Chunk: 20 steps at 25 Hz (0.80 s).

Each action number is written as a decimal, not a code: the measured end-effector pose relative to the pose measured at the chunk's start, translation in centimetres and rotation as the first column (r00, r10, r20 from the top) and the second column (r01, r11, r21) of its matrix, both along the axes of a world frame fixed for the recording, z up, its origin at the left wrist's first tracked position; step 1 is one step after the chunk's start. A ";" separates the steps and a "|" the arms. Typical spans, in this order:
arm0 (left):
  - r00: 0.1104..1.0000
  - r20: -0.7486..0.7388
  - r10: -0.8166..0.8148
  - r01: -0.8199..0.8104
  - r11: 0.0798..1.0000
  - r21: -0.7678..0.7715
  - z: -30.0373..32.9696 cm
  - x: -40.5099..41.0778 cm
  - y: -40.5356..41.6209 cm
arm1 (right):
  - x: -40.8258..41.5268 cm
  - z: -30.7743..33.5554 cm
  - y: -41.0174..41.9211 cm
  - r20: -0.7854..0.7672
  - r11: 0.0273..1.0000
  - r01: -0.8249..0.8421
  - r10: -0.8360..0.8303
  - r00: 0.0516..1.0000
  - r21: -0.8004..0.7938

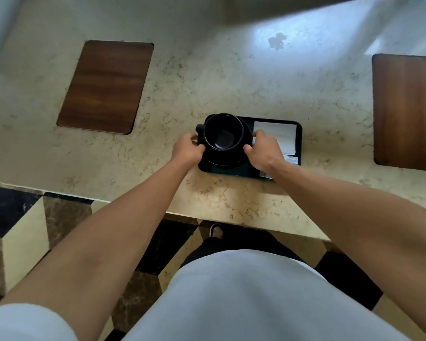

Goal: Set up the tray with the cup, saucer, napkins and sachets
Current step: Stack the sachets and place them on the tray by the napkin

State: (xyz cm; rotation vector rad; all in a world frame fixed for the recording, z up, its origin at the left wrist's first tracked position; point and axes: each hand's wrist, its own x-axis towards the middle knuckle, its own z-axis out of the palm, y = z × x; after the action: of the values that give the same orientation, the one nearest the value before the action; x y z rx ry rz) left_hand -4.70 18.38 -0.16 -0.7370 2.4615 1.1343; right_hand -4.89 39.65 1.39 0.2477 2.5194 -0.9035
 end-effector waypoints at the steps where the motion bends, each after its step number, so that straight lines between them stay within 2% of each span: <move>1: 1.000 0.001 0.026 -0.026 1.000 0.002 -0.1 -0.1 0.1 | -0.5 0.1 0.1 0.005 1.000 -0.011 0.011 1.000 0.002; 8: 0.994 0.032 0.106 -0.107 0.993 0.046 -1.3 -1.9 -0.5 | -1.7 -0.2 0.3 -0.009 1.000 -0.010 0.010 1.000 0.014; 20: 0.998 0.052 0.017 -0.024 0.992 0.122 -1.5 -2.5 -1.9 | -1.9 -0.7 -0.2 -0.033 0.994 0.105 -0.106 0.994 -0.032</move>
State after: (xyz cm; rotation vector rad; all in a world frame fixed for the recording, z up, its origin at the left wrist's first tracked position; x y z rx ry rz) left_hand -7.24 16.44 -1.63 -0.7470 2.3242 1.2460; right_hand -6.82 39.41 0.74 0.3614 2.5419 -0.9941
